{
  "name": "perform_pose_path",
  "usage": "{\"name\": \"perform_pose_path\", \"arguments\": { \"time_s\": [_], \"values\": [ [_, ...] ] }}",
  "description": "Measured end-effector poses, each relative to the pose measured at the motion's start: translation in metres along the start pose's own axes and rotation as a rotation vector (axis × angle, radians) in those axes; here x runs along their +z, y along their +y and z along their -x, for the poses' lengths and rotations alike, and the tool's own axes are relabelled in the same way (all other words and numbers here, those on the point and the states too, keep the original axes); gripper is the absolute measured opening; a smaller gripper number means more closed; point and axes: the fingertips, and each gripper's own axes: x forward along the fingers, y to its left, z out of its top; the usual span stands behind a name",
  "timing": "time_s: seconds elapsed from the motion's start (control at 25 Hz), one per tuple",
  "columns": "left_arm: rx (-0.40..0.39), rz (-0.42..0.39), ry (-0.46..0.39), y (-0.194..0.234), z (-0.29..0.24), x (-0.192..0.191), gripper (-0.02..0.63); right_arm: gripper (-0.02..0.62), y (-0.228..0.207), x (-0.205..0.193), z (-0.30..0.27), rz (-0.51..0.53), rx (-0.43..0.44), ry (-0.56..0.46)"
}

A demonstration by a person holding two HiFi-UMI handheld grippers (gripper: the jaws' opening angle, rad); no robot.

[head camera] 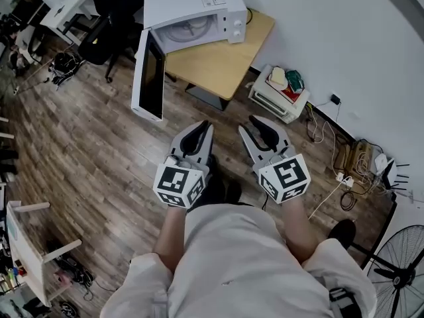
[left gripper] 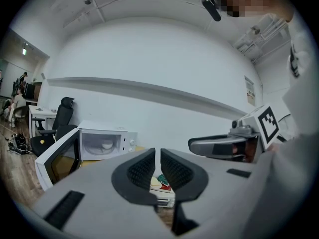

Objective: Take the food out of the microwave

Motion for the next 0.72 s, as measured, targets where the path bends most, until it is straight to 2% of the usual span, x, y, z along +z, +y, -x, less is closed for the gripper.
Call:
{"name": "perform_pose_path", "arguments": {
  "time_s": [0.12, 0.44, 0.72],
  "values": [
    [-0.01, 0.001, -0.007, 0.021, -0.014, 0.009, 0.018, 0.117, -0.007, 0.01, -0.022, 0.013, -0.011, 0.001],
    [-0.066, -0.007, -0.014, 0.068, -0.054, 0.027, 0.094, 0.156, -0.028, 0.034, -0.074, 0.03, -0.053, -0.005],
    [-0.119, -0.025, -0.001, 0.097, -0.084, 0.035, 0.112, 0.161, -0.045, 0.04, -0.102, 0.013, -0.113, 0.0]
  ]
}}
